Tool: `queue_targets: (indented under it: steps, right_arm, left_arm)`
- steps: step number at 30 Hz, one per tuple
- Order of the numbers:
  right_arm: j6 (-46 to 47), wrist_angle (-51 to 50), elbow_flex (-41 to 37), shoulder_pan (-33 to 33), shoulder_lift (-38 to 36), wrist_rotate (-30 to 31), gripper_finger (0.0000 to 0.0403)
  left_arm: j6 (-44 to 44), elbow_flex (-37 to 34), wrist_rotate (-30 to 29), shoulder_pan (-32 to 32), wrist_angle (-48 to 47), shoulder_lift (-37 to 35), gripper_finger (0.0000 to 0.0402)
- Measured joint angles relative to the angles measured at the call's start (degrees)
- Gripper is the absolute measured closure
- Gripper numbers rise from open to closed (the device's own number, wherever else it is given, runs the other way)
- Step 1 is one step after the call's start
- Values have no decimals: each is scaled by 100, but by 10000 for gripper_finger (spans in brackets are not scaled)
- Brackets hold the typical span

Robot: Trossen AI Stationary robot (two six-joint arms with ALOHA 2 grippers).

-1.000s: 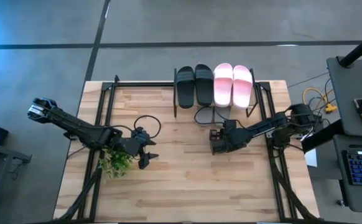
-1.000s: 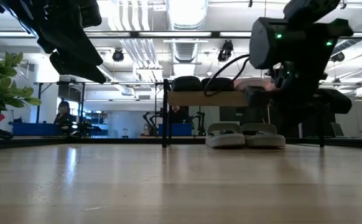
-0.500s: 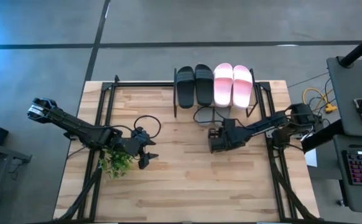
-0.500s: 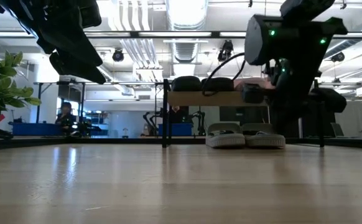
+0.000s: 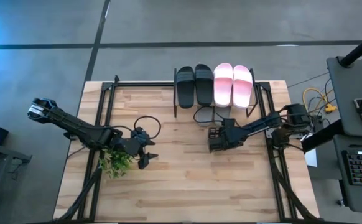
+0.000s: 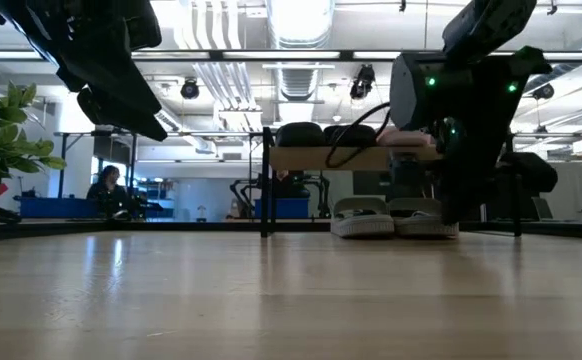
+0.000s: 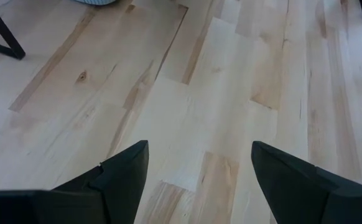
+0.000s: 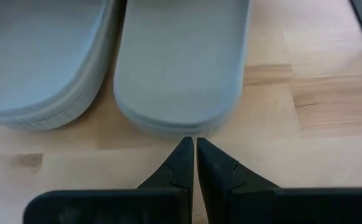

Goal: Pick and place slides into the shelf
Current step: Adjust the gray slides under the shelf, then return to Home Position

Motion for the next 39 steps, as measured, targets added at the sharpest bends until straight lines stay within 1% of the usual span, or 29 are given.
queue_targets:
  steps: [7, 12, 15, 20, 26, 30, 33, 36, 39]
  right_arm:
    - [-236, 63, -23, -93, 137, 86, 390]
    - [-216, 56, -50, -105, 132, 342, 390]
    - [-197, 62, -50, -103, 132, 364, 390]
    - [-434, 59, 17, -70, 97, 226, 390]
    - [-470, 39, 239, 219, 78, -35, 390]
    - [-354, 37, 534, 603, 78, -106, 390]
    - [-425, 40, 941, 975, 78, 40, 390]
    - [-740, 45, 1498, 1292, 78, 62, 390]
    - [-1353, 46, 2153, 1597, 78, 79, 390]
  left_arm:
    - [0, -5, 0, -2, -38, 0, 132]
    - [0, -5, 2, -2, -79, 0, 132]
    - [0, -5, 2, -2, -80, 0, 132]
    - [0, -5, 2, -2, -81, 0, 132]
    - [0, -5, 2, -2, -79, 0, 132]
    - [3, -5, 4, -2, -79, 0, 132]
    - [26, -5, 4, -2, -77, 0, 132]
    - [180, -5, 4, -2, -74, 0, 132]
    - [324, -5, 5, -2, -71, 0, 132]
